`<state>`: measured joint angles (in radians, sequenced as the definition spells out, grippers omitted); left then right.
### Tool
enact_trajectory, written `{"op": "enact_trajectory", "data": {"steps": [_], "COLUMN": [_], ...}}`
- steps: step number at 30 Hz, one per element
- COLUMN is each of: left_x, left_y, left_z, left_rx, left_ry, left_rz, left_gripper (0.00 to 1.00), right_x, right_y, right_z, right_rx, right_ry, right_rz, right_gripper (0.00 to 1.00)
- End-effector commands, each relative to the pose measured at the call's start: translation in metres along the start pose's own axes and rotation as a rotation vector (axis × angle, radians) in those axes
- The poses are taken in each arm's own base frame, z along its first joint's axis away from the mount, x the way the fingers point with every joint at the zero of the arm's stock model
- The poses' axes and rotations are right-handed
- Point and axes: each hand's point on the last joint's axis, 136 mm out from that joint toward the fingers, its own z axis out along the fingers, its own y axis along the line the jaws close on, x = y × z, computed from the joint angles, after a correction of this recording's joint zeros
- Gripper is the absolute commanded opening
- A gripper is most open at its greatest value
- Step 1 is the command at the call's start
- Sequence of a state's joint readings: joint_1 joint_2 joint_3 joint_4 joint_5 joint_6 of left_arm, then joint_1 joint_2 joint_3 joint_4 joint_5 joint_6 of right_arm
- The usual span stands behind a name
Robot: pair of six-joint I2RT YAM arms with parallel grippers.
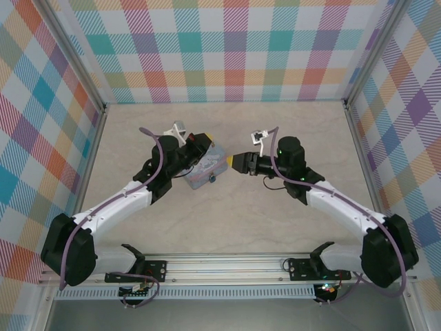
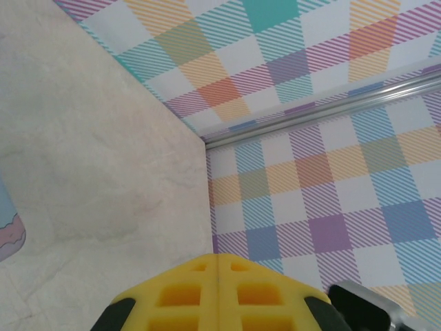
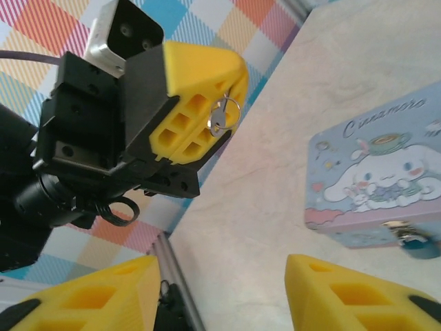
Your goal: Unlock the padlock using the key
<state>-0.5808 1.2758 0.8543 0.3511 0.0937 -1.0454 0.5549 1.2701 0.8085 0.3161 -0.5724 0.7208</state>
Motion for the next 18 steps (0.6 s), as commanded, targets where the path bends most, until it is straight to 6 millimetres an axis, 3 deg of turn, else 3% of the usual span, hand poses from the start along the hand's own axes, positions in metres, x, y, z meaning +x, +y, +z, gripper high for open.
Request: {"op": "enact_trajectory", "data": {"steps": [1,8,18], "left_x": [-0.002,0.003,0.006], "left_y": [-0.013,-0.007,-0.004], "left_z": [-0.004,-0.003,-0.001], "left_rx": [0.046,0.021,0.007], "left_ry": [-0.033,-0.019,-0.01], "left_rz": [0.048,0.042,0.036], "left_gripper": [0.0,0.0,0.0], "right_x": [-0.019,-0.026,-0.034], "right_y": [0.026,0.019,0.019], "right_z": [0.01,0.034,0.048], "right_rx": [-0.11,-0.106,-0.109], "right_ry": [0.001,0.02,0.034], "right_rz": [0.033,0.031,0.021], "right_gripper": [0.47,0.41,0.31]}}
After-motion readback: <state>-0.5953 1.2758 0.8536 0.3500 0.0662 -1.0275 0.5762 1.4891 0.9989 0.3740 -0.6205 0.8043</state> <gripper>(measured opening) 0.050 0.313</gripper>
